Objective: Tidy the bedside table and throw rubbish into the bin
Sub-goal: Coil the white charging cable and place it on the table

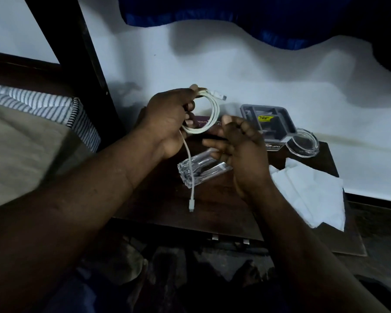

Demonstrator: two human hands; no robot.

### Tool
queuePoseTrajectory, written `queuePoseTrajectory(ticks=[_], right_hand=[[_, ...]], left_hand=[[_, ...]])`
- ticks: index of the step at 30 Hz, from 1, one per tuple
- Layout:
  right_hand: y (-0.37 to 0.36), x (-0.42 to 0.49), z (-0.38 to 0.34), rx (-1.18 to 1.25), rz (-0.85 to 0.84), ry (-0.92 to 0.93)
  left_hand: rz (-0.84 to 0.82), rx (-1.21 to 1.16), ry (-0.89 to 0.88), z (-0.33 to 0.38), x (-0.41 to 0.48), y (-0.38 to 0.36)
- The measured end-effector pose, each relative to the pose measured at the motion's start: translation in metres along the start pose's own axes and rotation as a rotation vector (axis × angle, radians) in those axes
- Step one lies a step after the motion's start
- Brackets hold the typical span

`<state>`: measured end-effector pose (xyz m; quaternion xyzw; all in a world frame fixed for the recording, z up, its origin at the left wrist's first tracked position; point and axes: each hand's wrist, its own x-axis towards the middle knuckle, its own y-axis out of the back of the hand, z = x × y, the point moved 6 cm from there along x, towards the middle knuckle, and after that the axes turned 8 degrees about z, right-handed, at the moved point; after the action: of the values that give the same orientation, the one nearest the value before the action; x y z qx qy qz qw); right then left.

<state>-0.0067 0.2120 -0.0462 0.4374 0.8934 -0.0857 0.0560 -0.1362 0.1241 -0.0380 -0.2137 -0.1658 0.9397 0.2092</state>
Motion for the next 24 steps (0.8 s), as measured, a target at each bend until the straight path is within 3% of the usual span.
queuePoseTrajectory(ticks=[6, 9, 12, 17, 20, 24], right_hand=[[-0.027, -0.025, 0.012, -0.073, -0.395, -0.092], [-0.015, -0.021, 0.009, -0.08, -0.411, -0.1], [0.004, -0.014, -0.007, 0.085, -0.459, -0.117], [0.023, -0.011, -0.033, 0.571, -0.713, -0.216], [0.026, -0.001, -0.031, 0.553, -0.557, -0.134], [0.036, 0.011, -0.015, 0.364, -0.104, -0.112]], left_hand=[[0.045, -0.232, 0.012, 0.013, 0.006, -0.009], [0.124, -0.185, -0.081, 0.017, 0.012, 0.001], [0.197, -0.1, -0.15, 0.018, 0.014, 0.01], [0.195, -0.002, -0.197, 0.016, 0.014, 0.008], [0.116, -0.078, -0.148, 0.011, 0.012, -0.001], [0.056, -0.088, -0.165, 0.01, 0.008, -0.008]])
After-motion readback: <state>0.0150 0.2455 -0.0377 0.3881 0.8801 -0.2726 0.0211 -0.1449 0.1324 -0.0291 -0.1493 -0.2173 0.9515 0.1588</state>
